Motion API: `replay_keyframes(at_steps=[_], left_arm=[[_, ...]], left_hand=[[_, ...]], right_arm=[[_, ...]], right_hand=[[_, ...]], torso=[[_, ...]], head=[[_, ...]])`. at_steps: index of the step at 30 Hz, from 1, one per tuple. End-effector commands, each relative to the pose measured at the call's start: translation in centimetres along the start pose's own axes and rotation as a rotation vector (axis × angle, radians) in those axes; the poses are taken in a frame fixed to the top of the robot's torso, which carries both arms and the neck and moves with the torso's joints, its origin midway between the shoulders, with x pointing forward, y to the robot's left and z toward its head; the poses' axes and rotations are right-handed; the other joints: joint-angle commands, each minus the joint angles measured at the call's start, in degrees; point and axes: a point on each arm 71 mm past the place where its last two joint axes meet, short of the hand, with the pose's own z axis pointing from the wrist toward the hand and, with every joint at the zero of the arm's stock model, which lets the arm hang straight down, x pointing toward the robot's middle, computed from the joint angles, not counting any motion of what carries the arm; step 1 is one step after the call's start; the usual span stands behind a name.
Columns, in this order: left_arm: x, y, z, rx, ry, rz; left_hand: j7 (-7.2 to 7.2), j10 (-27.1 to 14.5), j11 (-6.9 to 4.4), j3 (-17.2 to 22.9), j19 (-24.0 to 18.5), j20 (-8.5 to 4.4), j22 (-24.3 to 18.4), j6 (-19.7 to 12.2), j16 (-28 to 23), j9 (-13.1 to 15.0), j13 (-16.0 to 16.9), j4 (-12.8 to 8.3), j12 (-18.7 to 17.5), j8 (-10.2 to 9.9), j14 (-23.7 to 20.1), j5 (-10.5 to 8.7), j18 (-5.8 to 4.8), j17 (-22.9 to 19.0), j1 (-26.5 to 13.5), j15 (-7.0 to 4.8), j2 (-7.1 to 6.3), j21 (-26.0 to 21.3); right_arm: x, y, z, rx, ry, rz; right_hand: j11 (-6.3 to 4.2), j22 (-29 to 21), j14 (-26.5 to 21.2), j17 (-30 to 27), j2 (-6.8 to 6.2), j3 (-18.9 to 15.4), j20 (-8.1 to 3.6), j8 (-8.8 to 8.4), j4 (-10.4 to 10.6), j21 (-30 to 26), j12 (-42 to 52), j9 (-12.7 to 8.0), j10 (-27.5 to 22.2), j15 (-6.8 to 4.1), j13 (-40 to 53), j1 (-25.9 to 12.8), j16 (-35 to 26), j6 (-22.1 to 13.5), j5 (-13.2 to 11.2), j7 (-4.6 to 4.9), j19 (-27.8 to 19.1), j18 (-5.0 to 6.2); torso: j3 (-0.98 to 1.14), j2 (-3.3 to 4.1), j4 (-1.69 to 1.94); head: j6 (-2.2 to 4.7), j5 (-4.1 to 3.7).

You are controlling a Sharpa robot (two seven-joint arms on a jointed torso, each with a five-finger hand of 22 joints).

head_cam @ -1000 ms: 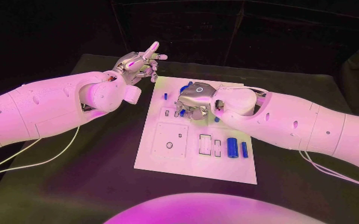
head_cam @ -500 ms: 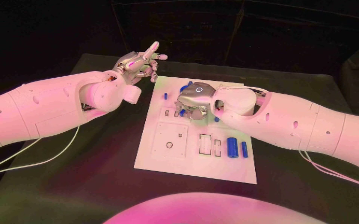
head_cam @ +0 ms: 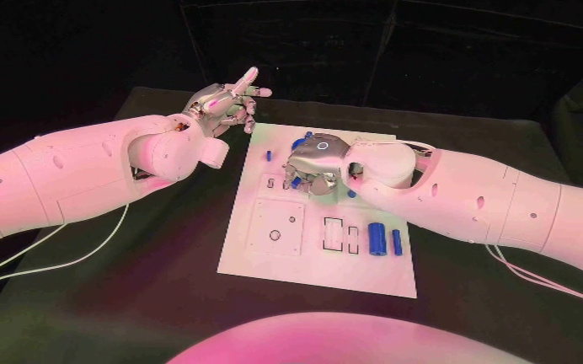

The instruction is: Assemble the parts on the task board

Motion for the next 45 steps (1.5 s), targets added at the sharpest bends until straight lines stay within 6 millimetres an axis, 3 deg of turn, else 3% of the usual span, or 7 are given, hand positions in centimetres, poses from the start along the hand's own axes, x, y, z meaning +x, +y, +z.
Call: replay_keyframes(at_steps=[1, 5, 14, 30, 34, 42, 45], left_arm=[[0.1, -0.1, 0.1, 0.005, 0.014, 0.002], [0.1, -0.1, 0.1, 0.005, 0.014, 0.002], [0.1, -0.1, 0.1, 0.002, 0.014, 0.002], [0.3, 0.0, 0.2, -0.014, 0.053, 0.058], [1.1, 0.5, -0.1, -0.079, 0.157, 0.24], [2.2, 0.9, -0.2, -0.368, 0.327, 0.729], [2.4, 0.6, 0.1, -0.445, 0.341, 0.901]], left_hand=[[0.07, -0.3, 0.08, 0.0, 0.4, -0.15, 0.0, -0.5, 0.2, 0.1, -0.1, -0.3, -0.3, 0.2, 2.4, -0.13, 0.51, 2.7, 0.5, 0.41, -0.05, 0.3], [0.08, -0.3, 0.08, 0.0, 0.5, -0.14, 0.1, -0.6, 0.3, 0.1, -0.1, -0.4, -0.3, 0.3, 2.4, -0.13, 0.49, 2.7, 0.6, 0.42, -0.05, 0.4], [0.08, -0.3, 0.08, 0.0, 0.5, -0.14, 0.1, -0.6, 0.3, 0.1, -0.1, -0.4, -0.3, 0.3, 2.4, -0.13, 0.49, 2.7, 0.6, 0.42, -0.05, 0.4], [0.15, -0.5, 0.14, 0.1, 0.4, -0.12, -0.3, -1.0, 0.2, 0.2, -0.3, -1.7, -0.4, 0.4, 2.4, -0.13, 0.56, 2.5, 2.1, 0.46, -0.54, 0.1], [0.52, -2.6, 0.53, 0.4, -1.7, 0.17, -4.1, -1.7, -1.5, 0.3, -1.4, -4.5, -2.3, 0.6, 1.3, -0.09, 1.15, -0.4, 4.8, 0.81, -1.7, -2.6], [0.05, -4.1, 0.34, -0.3, -4.3, 0.31, -8.5, -0.3, -8.6, 1.5, -3.6, -4.9, -5.1, 3.6, -2.8, -0.06, 1.74, -11.6, 3.7, 0.76, -2.07, -6.9], [-1.01, -2.3, -0.49, -1.4, -3.0, -0.23, -8.4, 1.1, -5.7, 2.7, -3.3, -3.5, -3.8, 6.2, -0.5, -0.05, 1.75, -6.8, 2.0, -0.04, -2.09, -6.7]], right_arm=[[-0.1, 0.0, 0.0, -0.006, 0.003, -0.009], [-0.2, 0.0, -0.1, -0.007, -0.023, -0.012], [-0.9, 0.1, -0.4, -0.027, -0.126, -0.019], [-1.7, 0.3, -3.9, -0.057, -0.217, 0.106], [-1.8, -1.7, -7.2, 0.039, -0.178, 0.382], [-2.0, -5.6, -13.2, 0.227, -0.169, 0.834], [-1.9, -6.7, -14.7, 0.277, -0.195, 0.908]], right_hand=[[0.11, 0.0, 2.0, 0.0, -0.1, 0.2, -0.03, 0.09, -0.1, -0.2, -0.3, 0.0, -0.3, 0.19, 0.0, 0.5, -0.2, 0.2, -0.3, 0.01, -0.3, 0.05], [0.17, -0.4, 2.0, -0.2, -0.7, 0.2, -0.02, -0.67, -0.4, -0.4, -0.7, -0.3, -0.6, 0.25, -0.4, 0.4, -0.3, -1.5, -0.4, 0.08, -0.5, 0.11], [-2.74, -0.3, 2.2, 0.9, -2.61, -1.7, -1.87, -0.96, -0.6, -0.5, -3.4, -0.7, -2.2, -2.0, -2.9, -0.1, 0.1, -17.5, -1.9, -2.87, -0.3, 0.11], [-2.14, 0.4, 2.3, 0.9, -2.04, -2.4, -1.95, 0.94, -0.1, -0.2, -2.5, 0.4, -1.4, -1.73, -2.4, -0.1, -0.1, -10.8, -0.6, -1.56, 0.3, -0.11], [0.34, -0.9, 1.8, -0.9, -1.43, -3.3, -0.68, 3.38, 1.5, -0.8, -3.4, 1.2, -2.0, 0.15, -3.5, -1.9, -1.5, -5.1, 0.3, 0.43, -0.2, -0.05], [0.7, -3.1, 1.4, -2.6, -0.81, -4.3, 0.21, 3.63, 2.8, -2.0, -5.1, 0.9, -3.1, 0.6, -5.2, -2.9, -3.1, -4.1, 2.7, 0.71, -1.2, 0.5], [0.72, -3.4, 1.3, -2.7, -0.82, -4.4, 0.26, 3.57, 3.0, -2.2, -5.3, 0.8, -3.3, 0.62, -5.4, -3.1, -3.2, -4.1, 3.2, 0.73, -1.3, 0.56]], torso=[[-0.04, 0.0, 0.0], [-0.03, -0.01, -0.02], [-0.01, 0.01, 0.04], [0.02, -0.2, -0.02], [0.01, -0.37, -0.26], [0.43, -1.28, -1.02], [0.75, -1.8, -1.3]], head=[[0.02, 0.0], [-0.01, -0.02], [0.02, -0.14], [0.32, -0.29], [0.85, -0.34], [0.97, -0.05], [0.84, 0.23]])
